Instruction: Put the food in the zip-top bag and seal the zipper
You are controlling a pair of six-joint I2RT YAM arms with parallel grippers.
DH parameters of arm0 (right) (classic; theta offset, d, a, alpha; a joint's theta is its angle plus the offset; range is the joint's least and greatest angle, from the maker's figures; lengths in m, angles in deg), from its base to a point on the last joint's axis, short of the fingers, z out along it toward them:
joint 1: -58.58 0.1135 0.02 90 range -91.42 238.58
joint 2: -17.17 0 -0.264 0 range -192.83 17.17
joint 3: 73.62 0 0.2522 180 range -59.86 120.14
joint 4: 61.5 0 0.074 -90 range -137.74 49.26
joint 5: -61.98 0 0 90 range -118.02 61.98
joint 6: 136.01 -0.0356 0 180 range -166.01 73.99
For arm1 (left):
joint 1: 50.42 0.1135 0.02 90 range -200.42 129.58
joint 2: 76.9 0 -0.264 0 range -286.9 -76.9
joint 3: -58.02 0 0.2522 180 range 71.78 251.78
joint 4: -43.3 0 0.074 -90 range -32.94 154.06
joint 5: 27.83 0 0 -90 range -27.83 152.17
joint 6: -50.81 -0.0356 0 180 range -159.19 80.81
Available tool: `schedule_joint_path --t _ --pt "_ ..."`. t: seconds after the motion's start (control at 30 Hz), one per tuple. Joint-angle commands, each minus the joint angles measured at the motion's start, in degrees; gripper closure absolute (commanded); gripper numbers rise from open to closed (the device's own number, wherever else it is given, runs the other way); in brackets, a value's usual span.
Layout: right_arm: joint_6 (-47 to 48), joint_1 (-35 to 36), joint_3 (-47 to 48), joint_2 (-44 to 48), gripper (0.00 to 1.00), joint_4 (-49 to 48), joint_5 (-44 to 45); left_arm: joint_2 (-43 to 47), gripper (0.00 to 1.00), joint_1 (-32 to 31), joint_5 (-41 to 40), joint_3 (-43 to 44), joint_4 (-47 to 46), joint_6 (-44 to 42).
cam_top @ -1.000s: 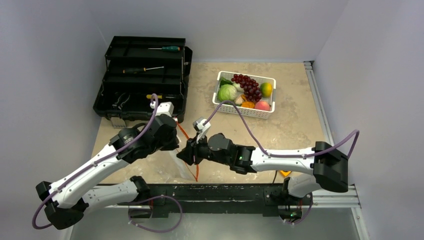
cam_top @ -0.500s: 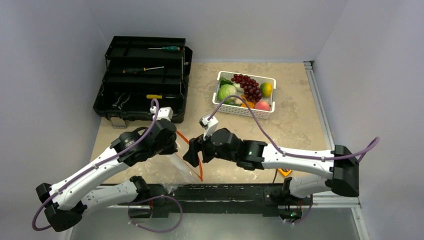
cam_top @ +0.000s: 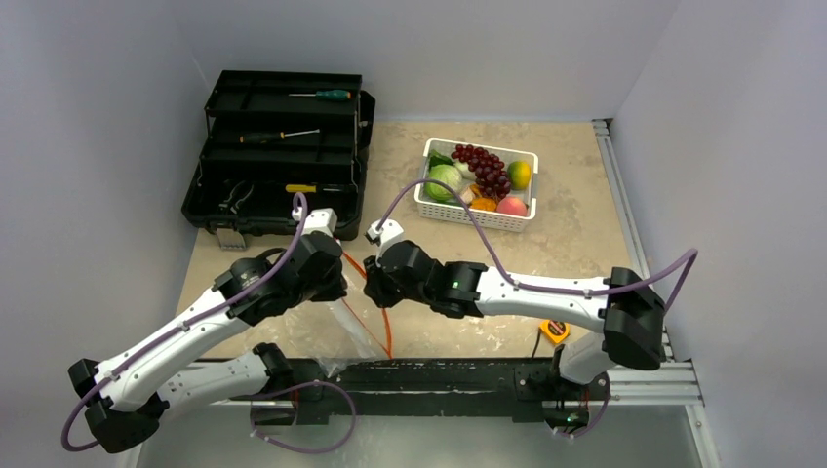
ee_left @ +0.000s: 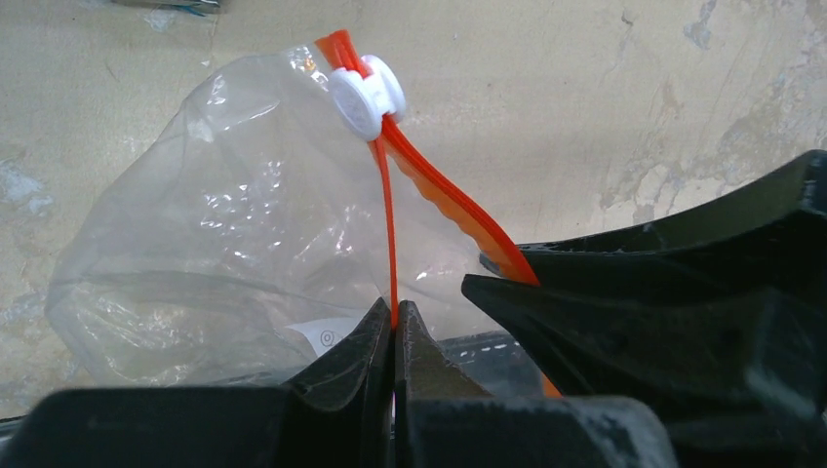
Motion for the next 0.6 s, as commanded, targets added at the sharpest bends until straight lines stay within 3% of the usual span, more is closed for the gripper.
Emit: schedule_joint_path --t 0.0,0.03,0.2,0.4,0.43,0.5,0.57 --pt "-0.17 0.22 1.35 0.87 0.95 -0.34 3.45 0.94 1.00 -0.13 0.53 1.10 -0.98 1.43" --pt "-0.54 0.22 0.70 1.53 1.00 -1.51 3.09 0.99 1.00 -0.11 0.76 0.93 -1.01 1.50" --pt "-1.97 0.22 -0.83 2.89 1.00 -6.45 0.39 0.00 0.84 -0.17 4.98 -0.82 -3.50 1.36" --pt "-2.87 0.23 0.23 2.50 1.00 -5.83 0.75 1.38 0.76 -0.17 8.98 -4.98 -7.02 2.15" --pt "-2.62 0.23 0.16 2.59 1.00 -5.81 1.11 2.27 0.79 -0.18 8.76 -5.24 -6.80 1.96" --pt "-1.82 0.22 0.06 2.60 1.00 -5.21 2.11 3.54 0.97 -0.18 7.41 -4.91 -5.36 1.37" --pt "-0.78 -0.13 0.10 2.40 1.00 -4.02 3.58 4.41 1.00 -0.22 3.68 -3.20 -1.21 0.10"
